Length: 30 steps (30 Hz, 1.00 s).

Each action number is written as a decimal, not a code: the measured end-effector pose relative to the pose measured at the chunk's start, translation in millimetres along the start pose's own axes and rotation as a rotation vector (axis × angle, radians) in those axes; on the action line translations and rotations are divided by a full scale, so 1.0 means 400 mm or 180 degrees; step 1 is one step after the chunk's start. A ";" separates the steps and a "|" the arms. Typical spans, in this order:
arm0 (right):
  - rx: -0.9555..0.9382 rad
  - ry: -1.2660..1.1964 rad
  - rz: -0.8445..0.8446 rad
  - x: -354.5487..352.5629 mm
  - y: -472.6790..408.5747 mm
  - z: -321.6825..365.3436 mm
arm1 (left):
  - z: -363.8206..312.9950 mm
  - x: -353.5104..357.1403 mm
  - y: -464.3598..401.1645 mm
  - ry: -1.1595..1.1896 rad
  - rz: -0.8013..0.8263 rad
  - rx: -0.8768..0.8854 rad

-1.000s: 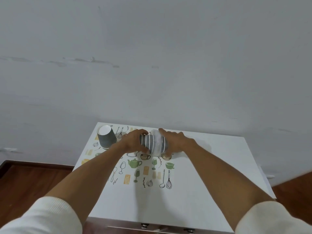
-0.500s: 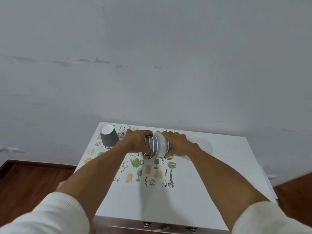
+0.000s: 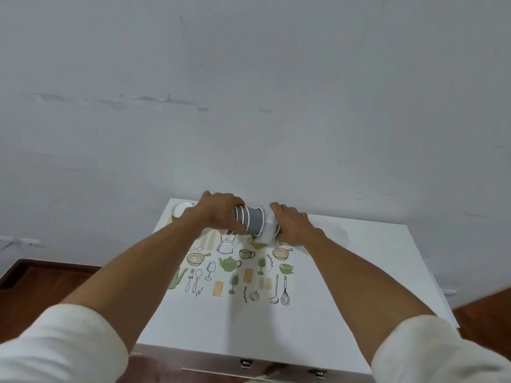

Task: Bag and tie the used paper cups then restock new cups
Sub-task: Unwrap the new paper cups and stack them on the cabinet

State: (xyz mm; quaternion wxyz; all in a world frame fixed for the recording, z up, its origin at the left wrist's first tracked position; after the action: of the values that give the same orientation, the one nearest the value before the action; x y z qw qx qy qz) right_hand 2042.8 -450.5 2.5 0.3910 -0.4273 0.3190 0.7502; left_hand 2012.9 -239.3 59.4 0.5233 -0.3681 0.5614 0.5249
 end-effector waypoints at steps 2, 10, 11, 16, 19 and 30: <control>0.0034 0.0044 -0.0107 -0.013 -0.010 0.008 | 0.043 -0.038 0.014 -0.0172 -0.0123 -0.0035; 0.0025 0.0092 -0.0363 -0.019 -0.065 0.103 | 0.217 -0.083 0.098 0.0936 -0.0552 -0.0581; 0.0001 0.0109 -0.0325 -0.010 -0.070 0.119 | 0.234 -0.080 0.114 0.1435 -0.0686 -0.0629; -0.0159 0.0241 -0.0113 0.056 -0.076 0.173 | 0.284 -0.043 0.184 0.2922 -0.1255 -0.0932; -0.0085 0.0331 0.0014 0.093 -0.077 0.183 | 0.300 0.007 0.213 0.3362 -0.1323 -0.1008; 0.0157 0.0281 0.0119 0.122 -0.085 0.182 | 0.276 0.194 0.222 0.3262 -0.1115 -0.1260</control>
State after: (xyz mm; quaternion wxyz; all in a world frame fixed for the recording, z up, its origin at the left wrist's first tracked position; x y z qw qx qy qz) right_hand 2027.3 -359.4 -14.5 0.3729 -0.4442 0.3621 0.7297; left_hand 1935.7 -105.6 13.0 0.1847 -0.7538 0.5650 0.2801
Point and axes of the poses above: each hand's wrist, its own y-axis away from the middle knuckle, its own x-axis out of the palm, z = x × y, the point moved 4 cm from there along -y, towards the middle knuckle, and after that the axes turned 15 degrees about -y, right-handed, at the moved point
